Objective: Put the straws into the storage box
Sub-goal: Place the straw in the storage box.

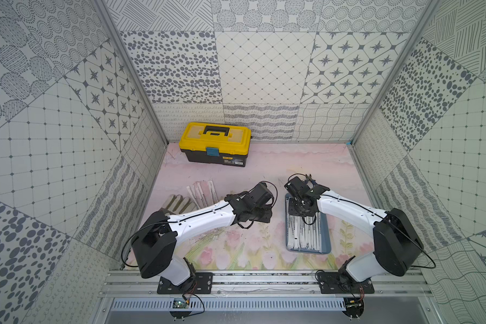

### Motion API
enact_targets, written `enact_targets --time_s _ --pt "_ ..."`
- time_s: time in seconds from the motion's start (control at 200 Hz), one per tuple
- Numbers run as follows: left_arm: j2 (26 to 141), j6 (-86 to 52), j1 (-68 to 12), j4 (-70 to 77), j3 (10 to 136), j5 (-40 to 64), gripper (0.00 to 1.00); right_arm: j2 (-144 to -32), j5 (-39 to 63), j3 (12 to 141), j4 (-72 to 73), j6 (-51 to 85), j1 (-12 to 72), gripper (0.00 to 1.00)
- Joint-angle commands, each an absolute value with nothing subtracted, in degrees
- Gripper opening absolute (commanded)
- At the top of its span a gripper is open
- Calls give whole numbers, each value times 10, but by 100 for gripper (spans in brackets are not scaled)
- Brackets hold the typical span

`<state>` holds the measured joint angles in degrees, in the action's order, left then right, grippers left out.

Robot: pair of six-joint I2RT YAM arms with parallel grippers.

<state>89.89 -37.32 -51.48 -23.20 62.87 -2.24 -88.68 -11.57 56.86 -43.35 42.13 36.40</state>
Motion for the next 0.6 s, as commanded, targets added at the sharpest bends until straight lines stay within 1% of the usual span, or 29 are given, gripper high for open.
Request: enact_targets --time_s 0.0,0.285,0.455,0.595 --pt "927 -368 -523 -202 642 0 45 -914 -106 562 -388 433 367 9" --pt "903 -366 -513 -199 619 -12 45 -948 -99 563 -391 425 379 12" --pt "875 -366 -487 -206 602 -15 45 -935 -111 575 -419 425 393 21" --pt "815 -357 -435 -243 578 -36 44 -888 -137 626 -486 425 422 27"
